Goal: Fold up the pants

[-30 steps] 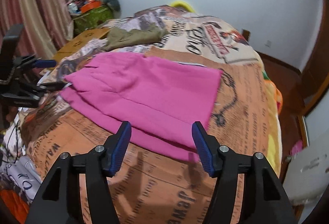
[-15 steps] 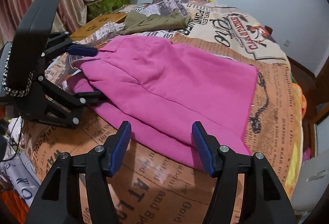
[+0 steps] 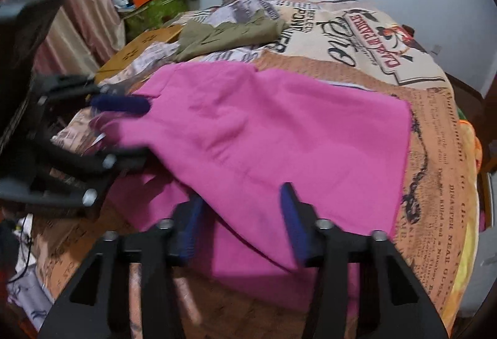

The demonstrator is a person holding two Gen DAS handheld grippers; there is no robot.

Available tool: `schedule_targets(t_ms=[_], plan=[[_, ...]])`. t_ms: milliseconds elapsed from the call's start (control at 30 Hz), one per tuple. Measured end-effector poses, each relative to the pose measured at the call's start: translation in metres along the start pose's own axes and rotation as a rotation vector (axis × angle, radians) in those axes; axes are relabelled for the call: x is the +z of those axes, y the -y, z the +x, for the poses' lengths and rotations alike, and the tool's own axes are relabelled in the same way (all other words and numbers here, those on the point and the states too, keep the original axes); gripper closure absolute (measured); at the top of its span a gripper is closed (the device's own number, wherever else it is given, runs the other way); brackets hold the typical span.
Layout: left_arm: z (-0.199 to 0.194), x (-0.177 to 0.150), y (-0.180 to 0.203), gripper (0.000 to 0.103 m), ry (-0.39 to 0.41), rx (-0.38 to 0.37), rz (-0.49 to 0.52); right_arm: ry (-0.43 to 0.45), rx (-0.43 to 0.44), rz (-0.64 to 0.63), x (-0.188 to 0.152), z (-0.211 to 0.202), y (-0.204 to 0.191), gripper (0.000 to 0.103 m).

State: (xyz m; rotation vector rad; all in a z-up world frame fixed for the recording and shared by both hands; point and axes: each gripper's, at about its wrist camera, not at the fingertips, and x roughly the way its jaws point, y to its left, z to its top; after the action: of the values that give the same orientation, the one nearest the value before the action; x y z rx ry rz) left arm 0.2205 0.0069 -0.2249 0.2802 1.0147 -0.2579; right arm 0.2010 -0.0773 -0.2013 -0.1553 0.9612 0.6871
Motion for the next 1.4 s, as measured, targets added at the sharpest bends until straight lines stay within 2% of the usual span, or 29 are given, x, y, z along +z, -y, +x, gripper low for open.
schedule_targets(t_ms=[67, 133, 167, 200, 300, 367, 600, 1067, 1167, 1233, 1300, 1400], plan=[[0.002, -0.004, 0.002, 0.049, -0.009, 0.009, 0.001, 0.006, 0.005, 0.019, 0.002, -0.001, 0.004, 0.088], [0.004, -0.007, 0.002, 0.056, -0.016, 0.022, -0.004, 0.018, 0.017, 0.029, 0.001, -0.005, 0.006, 0.091], [0.004, -0.009, 0.001, 0.064, -0.017, 0.029, -0.012, 0.021, 0.019, 0.026, 0.001, -0.005, 0.006, 0.094], [0.005, -0.01, 0.001, 0.074, -0.016, 0.043, -0.019, 0.026, 0.021, 0.019, 0.0, -0.008, 0.005, 0.094], [0.0, -0.013, -0.003, 0.086, -0.003, 0.051, -0.042, 0.041, 0.027, 0.004, -0.003, -0.013, 0.001, 0.096], [-0.007, -0.013, -0.004, 0.089, 0.01, 0.033, -0.061, 0.041, 0.031, -0.01, -0.004, -0.016, -0.003, 0.096], [-0.016, -0.021, 0.006, 0.089, 0.011, 0.009, -0.043, 0.042, 0.031, -0.027, -0.008, -0.024, -0.005, 0.097], [-0.015, -0.034, 0.018, 0.089, -0.002, 0.013, -0.042, -0.019, 0.021, -0.023, -0.028, -0.019, -0.007, 0.096], [-0.018, -0.037, 0.02, 0.085, -0.007, 0.018, -0.03, -0.033, 0.027, -0.003, -0.029, -0.02, -0.005, 0.096], [-0.024, -0.039, 0.019, 0.084, -0.008, 0.016, -0.044, -0.053, 0.037, 0.011, -0.03, -0.021, -0.003, 0.093], [-0.03, -0.041, 0.018, 0.078, -0.012, -0.003, -0.056, -0.082, 0.06, 0.031, -0.03, -0.023, 0.0, 0.084], [-0.041, -0.043, 0.014, 0.077, -0.016, -0.022, -0.077, -0.09, 0.082, 0.056, -0.03, -0.033, 0.004, 0.078]])
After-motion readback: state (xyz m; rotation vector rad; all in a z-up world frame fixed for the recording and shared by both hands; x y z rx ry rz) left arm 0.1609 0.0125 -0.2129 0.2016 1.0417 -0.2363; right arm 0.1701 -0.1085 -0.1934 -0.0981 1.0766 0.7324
